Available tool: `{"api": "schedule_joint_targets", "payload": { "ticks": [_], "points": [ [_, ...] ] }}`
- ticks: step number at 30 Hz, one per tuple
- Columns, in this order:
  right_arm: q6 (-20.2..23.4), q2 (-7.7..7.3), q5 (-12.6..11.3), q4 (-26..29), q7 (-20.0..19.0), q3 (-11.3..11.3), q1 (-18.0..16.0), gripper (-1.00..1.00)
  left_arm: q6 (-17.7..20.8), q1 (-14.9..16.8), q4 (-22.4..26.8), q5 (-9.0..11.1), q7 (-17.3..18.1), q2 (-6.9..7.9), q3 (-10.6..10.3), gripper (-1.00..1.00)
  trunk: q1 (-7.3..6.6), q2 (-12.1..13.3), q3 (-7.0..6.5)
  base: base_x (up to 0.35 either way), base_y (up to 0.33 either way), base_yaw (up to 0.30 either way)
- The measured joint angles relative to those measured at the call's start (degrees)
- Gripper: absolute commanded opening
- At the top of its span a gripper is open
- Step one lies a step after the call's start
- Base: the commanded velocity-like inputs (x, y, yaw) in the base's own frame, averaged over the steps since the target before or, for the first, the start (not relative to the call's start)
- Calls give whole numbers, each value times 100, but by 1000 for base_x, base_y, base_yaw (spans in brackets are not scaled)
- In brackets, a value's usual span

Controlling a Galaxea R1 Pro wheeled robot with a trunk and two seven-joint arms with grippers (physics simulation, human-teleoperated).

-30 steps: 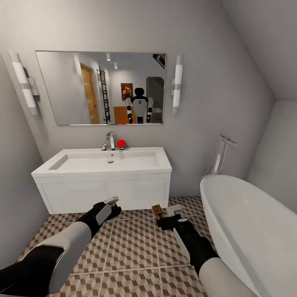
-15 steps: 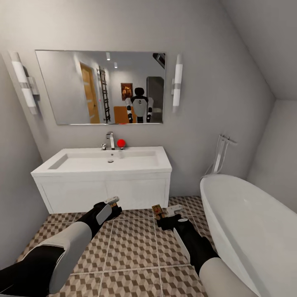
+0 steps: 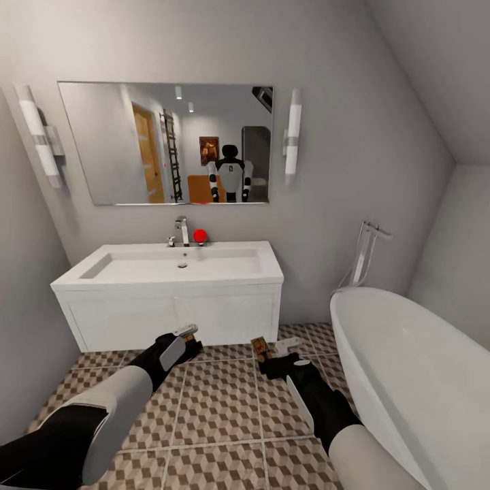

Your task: Take the four mousetraps from the cabinet in the bathroom and place them on the bathroom floor. Make sure all four end up on the same floor surface, and ensure that at least two of them are either under or directly next to the same bathroom sink.

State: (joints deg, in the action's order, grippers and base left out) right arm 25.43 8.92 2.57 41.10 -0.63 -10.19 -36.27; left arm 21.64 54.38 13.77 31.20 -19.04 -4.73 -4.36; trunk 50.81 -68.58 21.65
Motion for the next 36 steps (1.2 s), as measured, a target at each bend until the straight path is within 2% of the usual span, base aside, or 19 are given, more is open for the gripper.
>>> {"api": "schedule_joint_targets", "payload": {
  "ticks": [5, 29, 33, 36],
  "points": [
    [6, 3, 0, 29, 0, -5, 0, -100, 3, 0, -1, -1, -2, -53, 0, -100, 110, -201, 90, 0, 0, 0],
    [1, 1, -8, 24, 14, 10, 0, -100, 71, 0, 1, -4, 1, -61, 0, -100, 637, -1164, 521, 0, 0, 0],
    [-339, 7, -25, -81, 128, 51, 0, -100, 71, 0, -3, -7, -6, -51, 0, -100, 725, -1324, 593, 0, 0, 0],
    [-1028, 25, -33, -534, 699, 221, 1, -100, 71, 0, -11, -10, -16, -42, -2, -100, 791, -1444, 647, 0, 0, 0]
  ]
}}
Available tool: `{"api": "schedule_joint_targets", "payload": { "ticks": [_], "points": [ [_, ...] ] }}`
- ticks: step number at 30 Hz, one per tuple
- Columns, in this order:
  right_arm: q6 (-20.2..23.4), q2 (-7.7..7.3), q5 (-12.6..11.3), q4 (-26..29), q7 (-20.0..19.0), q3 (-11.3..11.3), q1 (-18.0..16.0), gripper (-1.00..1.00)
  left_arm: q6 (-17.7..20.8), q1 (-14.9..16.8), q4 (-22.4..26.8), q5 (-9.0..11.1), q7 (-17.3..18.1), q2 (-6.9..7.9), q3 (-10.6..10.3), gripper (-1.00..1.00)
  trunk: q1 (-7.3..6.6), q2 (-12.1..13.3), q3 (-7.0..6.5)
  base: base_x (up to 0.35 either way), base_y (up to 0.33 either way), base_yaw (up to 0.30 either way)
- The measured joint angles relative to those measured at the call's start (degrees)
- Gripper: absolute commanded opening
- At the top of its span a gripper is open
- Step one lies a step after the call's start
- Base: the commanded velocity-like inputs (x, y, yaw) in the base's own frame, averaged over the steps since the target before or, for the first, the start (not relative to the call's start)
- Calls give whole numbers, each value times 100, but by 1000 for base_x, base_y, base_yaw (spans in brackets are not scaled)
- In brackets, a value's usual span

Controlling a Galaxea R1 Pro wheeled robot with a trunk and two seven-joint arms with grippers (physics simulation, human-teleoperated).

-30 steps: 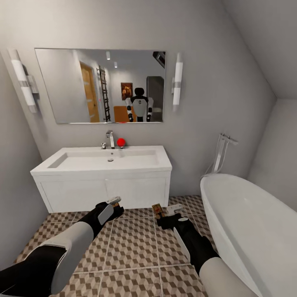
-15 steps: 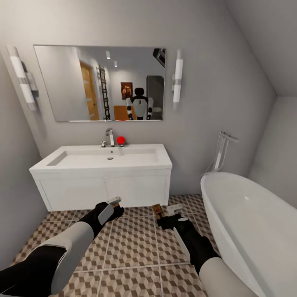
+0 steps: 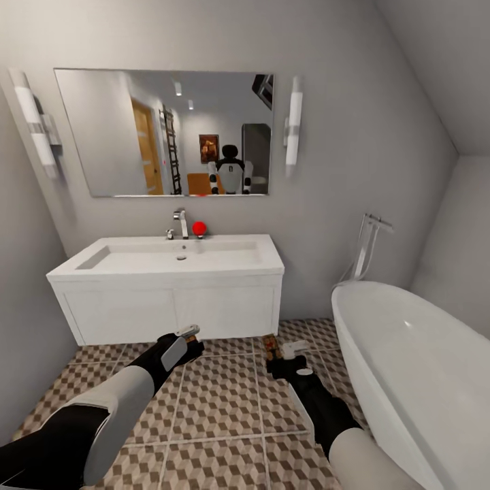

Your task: Take the four mousetraps from the cabinet in the bathroom and place them on the bathroom floor. Make sure all four end up on the same floor surface, and ensure that at least two of them are either under or directly next to the same bathroom sink.

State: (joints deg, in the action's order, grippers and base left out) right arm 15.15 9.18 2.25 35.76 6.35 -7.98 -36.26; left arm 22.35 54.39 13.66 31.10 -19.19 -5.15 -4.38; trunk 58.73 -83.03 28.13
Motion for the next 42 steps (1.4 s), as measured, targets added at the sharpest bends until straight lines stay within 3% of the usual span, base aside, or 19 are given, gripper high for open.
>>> {"api": "schedule_joint_targets", "payload": {
  "ticks": [4, 8, 26, 34, 42],
  "points": [
    [-746, 8, 4, -490, 746, 81, 0, -100, 0, 0, -7, -3, -12, 2, -13, -100, 88, -161, 72, 0, 0, 0],
    [-1095, 15, 7, -728, 1064, 86, 0, -100, -7, 0, -15, -16, -32, 4, -28, -100, 176, -321, 144, 0, 0, 0],
    [-1170, 15, 25, -786, 1146, 76, 0, -100, 20, 0, 6, -96, 59, 1, -80, -100, 571, -1043, 467, 0, 0, 0],
    [-1170, 16, 25, -787, 1146, 70, 0, -100, 96, 0, -9, -581, 14, 10, -91, -100, 747, -1364, 611, 0, 0, 0],
    [-1166, 17, 24, -786, 1142, 67, 0, -100, 226, 0, -15, -659, 4, 19, -100, -100, 923, -1685, 754, 0, 0, 0]
  ]
}}
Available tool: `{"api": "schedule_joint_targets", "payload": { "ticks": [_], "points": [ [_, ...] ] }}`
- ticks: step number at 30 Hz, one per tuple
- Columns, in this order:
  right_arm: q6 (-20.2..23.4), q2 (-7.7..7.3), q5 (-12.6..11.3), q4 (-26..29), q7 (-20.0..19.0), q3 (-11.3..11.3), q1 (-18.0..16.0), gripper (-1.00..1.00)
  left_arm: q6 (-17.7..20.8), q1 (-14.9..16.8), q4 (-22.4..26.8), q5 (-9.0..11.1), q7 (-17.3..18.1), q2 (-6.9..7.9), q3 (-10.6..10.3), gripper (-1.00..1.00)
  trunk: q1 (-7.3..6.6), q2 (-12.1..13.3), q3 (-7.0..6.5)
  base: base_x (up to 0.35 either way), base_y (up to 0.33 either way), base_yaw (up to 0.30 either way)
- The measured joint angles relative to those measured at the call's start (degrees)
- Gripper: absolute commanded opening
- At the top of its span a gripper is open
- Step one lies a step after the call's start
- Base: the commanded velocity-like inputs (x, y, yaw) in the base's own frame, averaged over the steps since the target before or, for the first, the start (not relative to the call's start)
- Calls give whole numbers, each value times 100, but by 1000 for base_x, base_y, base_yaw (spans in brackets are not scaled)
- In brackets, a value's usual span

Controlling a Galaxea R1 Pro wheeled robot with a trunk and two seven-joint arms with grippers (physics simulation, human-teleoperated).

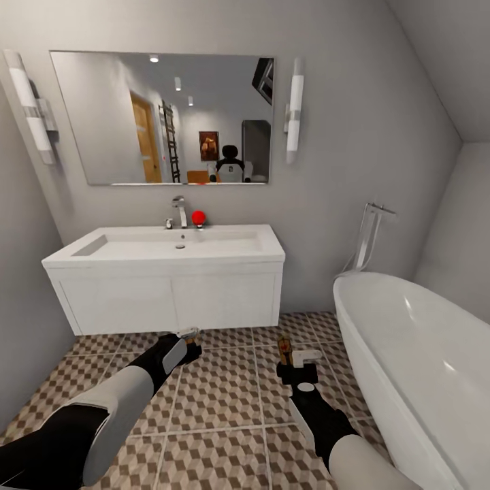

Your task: Take the four mousetraps from the cabinet in the bathroom and place them on the bathroom floor. Make sure all four end up on the same floor surface, and ensure that at least two of them are either under or directly next to the same bathroom sink.

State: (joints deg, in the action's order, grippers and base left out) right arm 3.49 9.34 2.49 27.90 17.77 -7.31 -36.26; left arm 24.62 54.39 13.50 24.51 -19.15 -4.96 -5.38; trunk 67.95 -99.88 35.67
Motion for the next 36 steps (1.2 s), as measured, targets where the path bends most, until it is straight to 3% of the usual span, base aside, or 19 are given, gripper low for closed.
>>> {"api": "schedule_joint_targets", "payload": {
  "ticks": [6, 14, 36],
  "points": [
    [2, 0, 6, 0, -4, -1, 0, -100, 9, 0, 0, -4, -18, 1, -1, -100, 132, -241, 108, 0, 0, 0],
    [4, 0, 8, 0, -4, -1, 0, -100, 12, 0, -7, 29, -395, 1, 11, -100, 308, -562, 251, 0, 0, 0],
    [4, 0, 8, 0, -13, -1, 0, -100, 17, 0, -6, 29, -441, 1, 16, -100, 791, -1444, 646, 0, 0, 0]
  ]
}}
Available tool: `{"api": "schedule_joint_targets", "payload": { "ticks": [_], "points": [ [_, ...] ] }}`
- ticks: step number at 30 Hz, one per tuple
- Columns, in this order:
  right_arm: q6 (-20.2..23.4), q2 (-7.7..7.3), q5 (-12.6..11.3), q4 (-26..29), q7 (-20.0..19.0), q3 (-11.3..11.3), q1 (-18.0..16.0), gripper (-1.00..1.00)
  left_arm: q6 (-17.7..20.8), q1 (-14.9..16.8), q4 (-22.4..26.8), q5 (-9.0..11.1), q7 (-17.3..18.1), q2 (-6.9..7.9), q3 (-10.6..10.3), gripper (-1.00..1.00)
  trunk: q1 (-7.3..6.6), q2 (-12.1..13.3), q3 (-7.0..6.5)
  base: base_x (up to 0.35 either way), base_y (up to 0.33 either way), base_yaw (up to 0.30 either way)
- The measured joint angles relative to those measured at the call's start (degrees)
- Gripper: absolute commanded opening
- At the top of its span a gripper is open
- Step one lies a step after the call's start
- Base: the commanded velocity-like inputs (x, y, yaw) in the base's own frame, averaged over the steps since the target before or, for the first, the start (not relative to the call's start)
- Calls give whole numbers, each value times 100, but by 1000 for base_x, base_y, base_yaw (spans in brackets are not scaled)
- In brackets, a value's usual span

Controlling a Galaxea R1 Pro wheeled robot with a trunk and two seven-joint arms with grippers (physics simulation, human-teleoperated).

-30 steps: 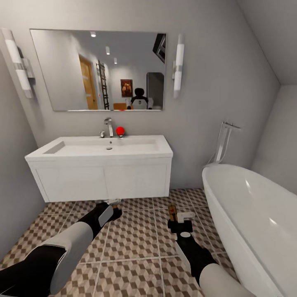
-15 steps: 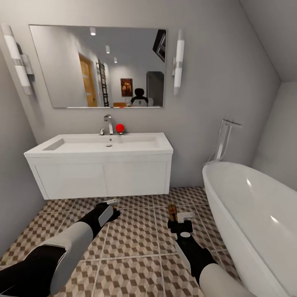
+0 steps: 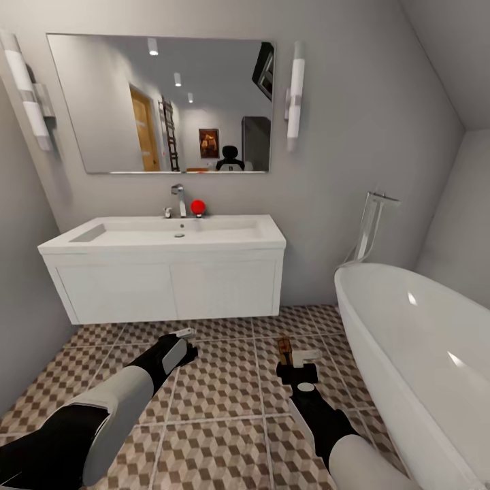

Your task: Take the four mousetraps from the cabinet in the bathroom and place them on the bathroom floor. Make sure all four end up on the same floor surface, and ensure that at least two of them are either under or directly next to the same bathroom sink.

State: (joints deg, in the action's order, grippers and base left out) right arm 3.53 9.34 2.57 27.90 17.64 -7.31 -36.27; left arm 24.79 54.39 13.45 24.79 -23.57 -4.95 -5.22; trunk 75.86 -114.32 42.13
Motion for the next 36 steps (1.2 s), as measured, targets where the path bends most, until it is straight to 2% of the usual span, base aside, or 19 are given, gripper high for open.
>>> {"api": "schedule_joint_targets", "payload": {
  "ticks": [36],
  "points": [
    [0, 0, -24, 0, -10, 1, 0, -100, 0, 0, 5, 5, 0, 0, 14, -100, 791, -1444, 646, 0, 0, 0]
  ]
}}
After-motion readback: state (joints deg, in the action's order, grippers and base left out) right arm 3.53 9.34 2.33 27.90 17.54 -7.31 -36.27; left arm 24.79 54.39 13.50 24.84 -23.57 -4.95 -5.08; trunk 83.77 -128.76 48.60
